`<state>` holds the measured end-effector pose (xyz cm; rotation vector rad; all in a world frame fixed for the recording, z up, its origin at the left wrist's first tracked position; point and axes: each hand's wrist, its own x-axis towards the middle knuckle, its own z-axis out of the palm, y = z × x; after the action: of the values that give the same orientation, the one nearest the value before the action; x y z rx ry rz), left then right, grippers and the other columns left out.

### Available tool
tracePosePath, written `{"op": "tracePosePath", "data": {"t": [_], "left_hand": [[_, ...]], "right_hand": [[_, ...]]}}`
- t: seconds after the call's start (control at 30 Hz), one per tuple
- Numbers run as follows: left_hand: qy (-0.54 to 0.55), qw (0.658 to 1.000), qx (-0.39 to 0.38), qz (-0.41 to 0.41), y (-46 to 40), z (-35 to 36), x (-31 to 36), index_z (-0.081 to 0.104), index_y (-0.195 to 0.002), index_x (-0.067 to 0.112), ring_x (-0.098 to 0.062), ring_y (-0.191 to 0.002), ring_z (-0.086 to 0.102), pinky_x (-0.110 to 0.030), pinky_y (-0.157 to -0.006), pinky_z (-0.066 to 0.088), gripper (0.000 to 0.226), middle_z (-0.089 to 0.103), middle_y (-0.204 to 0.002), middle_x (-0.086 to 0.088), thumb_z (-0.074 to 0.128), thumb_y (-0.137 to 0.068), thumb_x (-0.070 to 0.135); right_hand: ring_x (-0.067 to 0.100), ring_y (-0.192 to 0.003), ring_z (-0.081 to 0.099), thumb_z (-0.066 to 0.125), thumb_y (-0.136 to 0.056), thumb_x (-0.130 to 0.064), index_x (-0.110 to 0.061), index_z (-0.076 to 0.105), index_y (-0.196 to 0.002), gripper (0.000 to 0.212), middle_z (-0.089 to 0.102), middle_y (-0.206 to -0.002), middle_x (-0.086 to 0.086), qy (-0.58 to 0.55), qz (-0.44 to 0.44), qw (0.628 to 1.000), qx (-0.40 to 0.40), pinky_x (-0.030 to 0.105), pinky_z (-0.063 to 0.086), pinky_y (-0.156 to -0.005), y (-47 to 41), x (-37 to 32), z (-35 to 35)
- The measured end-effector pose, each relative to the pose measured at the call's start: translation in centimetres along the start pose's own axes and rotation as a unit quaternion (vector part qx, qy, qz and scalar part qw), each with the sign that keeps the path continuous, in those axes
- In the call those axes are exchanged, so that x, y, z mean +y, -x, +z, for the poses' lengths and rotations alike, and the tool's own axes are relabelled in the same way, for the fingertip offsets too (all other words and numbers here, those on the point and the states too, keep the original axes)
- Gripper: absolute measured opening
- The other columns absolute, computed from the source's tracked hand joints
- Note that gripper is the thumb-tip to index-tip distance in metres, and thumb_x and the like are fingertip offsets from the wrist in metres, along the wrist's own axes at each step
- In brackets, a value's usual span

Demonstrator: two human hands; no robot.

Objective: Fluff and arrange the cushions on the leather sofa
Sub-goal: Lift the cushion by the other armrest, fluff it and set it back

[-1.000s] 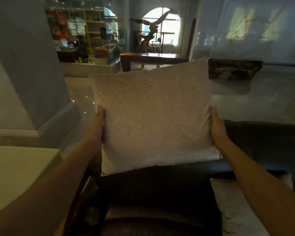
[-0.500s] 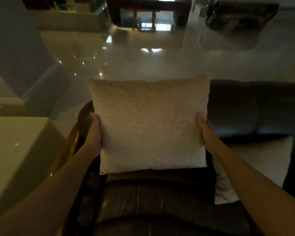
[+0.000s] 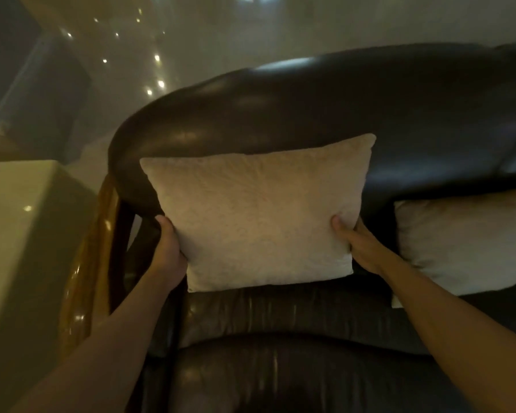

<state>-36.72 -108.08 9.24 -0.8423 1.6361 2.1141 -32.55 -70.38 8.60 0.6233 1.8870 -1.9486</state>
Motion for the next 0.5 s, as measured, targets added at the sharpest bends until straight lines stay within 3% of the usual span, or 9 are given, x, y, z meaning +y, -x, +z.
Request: {"op": "tracePosePath", "data": {"t": [0.1, 0.27, 0.4, 0.5], "left_hand": [[-0.007, 0.999, -0.008, -0.033, -2.2, 0.5, -1.7, 0.029, -0.158, 0.035, -0.022, -0.153, 0.024, -0.048, -0.125, 0.018, 0.08, 0.03, -0.165, 0.009, 0.025, -0.09, 0.078], [-0.024, 0.996, 0.022, -0.085, -3.5, 0.5, -3.1, 0.022, -0.159, 0.034, -0.021, -0.156, 0.016, -0.046, -0.127, 0.012, 0.073, 0.021, -0.168, 0.01, 0.022, -0.097, 0.071], [-0.014, 0.994, 0.034, -0.105, -3.5, 0.4, -4.5, 0.012, -0.16, 0.036, -0.028, -0.156, 0.012, -0.056, -0.125, 0.013, 0.063, 0.014, -0.17, 0.007, 0.021, -0.103, 0.061], [-0.024, 0.994, 0.032, -0.103, -3.2, 0.4, -5.5, 0.015, -0.16, 0.036, -0.027, -0.156, 0.013, -0.056, -0.125, 0.015, 0.062, 0.015, -0.17, 0.006, 0.021, -0.104, 0.06]], "right_hand": [[0.02, -0.134, 0.042, 0.083, -0.049, -0.068, -0.035, 0.02, -0.151, 0.124, 0.042, -0.147, -0.004, 0.008, 0.024, 1.0, 0.016, 0.043, 0.04, -0.108, -1.4, 2.1, -0.8], [0.014, -0.132, 0.041, 0.089, -0.048, -0.055, -0.041, 0.015, -0.148, 0.126, 0.04, -0.145, -0.009, 0.018, 0.026, 0.999, 0.005, 0.031, 0.042, -0.099, -2.0, 3.9, -1.2], [0.015, -0.136, 0.037, 0.093, -0.051, -0.04, -0.039, 0.016, -0.15, 0.126, 0.037, -0.149, -0.007, 0.013, 0.023, 1.0, -0.002, 0.041, 0.035, -0.112, -2.5, 5.8, -1.8], [0.015, -0.139, 0.033, 0.091, -0.06, -0.032, -0.042, 0.013, -0.149, 0.118, 0.033, -0.151, -0.009, 0.001, 0.03, 1.0, 0.0, 0.044, 0.032, -0.114, -2.3, 6.8, -2.3]]}}
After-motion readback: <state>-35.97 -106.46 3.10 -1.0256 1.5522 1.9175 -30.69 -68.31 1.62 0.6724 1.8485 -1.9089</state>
